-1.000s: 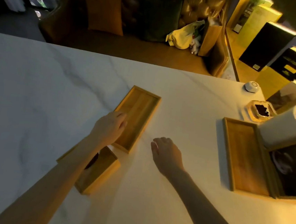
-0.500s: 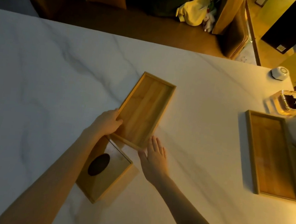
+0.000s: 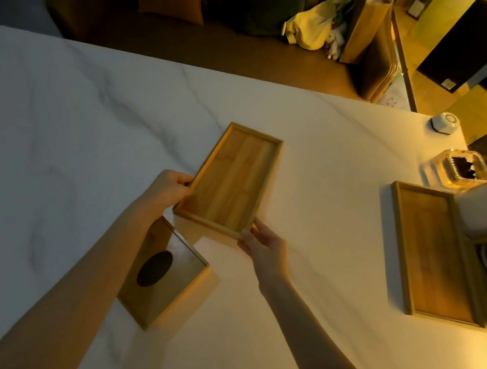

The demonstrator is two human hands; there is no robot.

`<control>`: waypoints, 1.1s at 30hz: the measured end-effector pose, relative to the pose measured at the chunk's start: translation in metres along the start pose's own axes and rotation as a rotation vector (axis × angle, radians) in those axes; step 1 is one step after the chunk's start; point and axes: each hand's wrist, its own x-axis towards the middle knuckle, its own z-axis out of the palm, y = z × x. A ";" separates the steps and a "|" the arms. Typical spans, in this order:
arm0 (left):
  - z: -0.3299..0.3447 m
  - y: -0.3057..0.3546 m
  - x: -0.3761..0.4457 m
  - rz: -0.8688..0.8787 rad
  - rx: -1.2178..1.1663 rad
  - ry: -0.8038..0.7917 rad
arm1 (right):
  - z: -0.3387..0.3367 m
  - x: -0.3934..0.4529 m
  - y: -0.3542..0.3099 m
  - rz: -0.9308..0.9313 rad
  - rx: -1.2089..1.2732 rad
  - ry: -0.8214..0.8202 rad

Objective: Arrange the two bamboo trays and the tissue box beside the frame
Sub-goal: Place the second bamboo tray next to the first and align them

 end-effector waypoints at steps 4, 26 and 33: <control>0.002 0.010 -0.012 -0.015 -0.100 -0.008 | -0.015 -0.002 -0.019 -0.005 0.039 0.006; 0.111 0.070 -0.122 0.214 -0.465 -0.092 | -0.181 -0.067 -0.063 -0.097 -0.067 -0.013; 0.157 0.082 -0.130 0.274 -0.479 -0.145 | -0.219 -0.086 -0.052 -0.103 -0.062 0.094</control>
